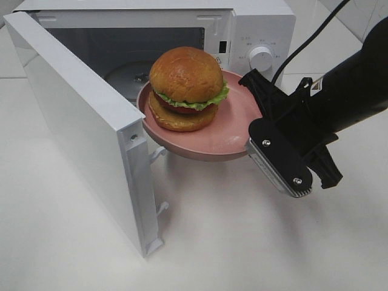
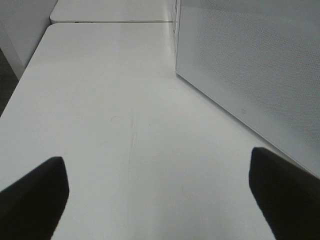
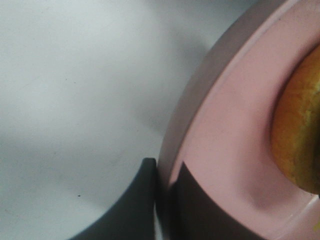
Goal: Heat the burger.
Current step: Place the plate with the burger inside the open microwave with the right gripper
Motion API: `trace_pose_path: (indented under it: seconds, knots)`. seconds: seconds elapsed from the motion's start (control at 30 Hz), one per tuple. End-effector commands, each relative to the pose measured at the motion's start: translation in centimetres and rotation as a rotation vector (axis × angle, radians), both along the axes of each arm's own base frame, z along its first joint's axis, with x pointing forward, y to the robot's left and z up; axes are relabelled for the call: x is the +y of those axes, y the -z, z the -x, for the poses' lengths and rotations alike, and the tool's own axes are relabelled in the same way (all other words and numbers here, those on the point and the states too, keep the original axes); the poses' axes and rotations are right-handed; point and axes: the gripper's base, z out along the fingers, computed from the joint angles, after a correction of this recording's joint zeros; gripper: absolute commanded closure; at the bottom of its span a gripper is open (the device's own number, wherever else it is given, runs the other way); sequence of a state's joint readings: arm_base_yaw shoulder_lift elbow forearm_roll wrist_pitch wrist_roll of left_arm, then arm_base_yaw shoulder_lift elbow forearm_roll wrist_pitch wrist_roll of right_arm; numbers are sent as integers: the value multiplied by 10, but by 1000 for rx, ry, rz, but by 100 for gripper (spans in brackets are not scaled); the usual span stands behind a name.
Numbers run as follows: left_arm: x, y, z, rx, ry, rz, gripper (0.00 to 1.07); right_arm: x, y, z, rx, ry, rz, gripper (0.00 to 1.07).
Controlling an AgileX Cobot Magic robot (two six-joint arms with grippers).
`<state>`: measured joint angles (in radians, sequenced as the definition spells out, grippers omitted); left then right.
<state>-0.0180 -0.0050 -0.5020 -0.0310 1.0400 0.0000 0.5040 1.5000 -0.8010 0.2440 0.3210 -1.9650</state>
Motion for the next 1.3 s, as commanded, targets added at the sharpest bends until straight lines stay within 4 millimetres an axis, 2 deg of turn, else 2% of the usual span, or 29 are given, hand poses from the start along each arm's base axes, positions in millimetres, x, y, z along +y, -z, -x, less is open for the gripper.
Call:
trace_pose_path:
  seconds: [0.03,0.27,0.67,1.3]
  knots:
    - [0,1,3,-20,-7,-2,17,13,-5,-8,-60,-37,-11,107]
    - [0,1,3,-20,-7,-2,17,27,-2,-19,-56,-57,-9,107]
    - [0,1,3,-20,-7,-2,17,50,-1,-53,-38,-16,-41,107]
    - [0,1,3,-20,-7,-2,17,74,9,-94,-30,35,-51,107]
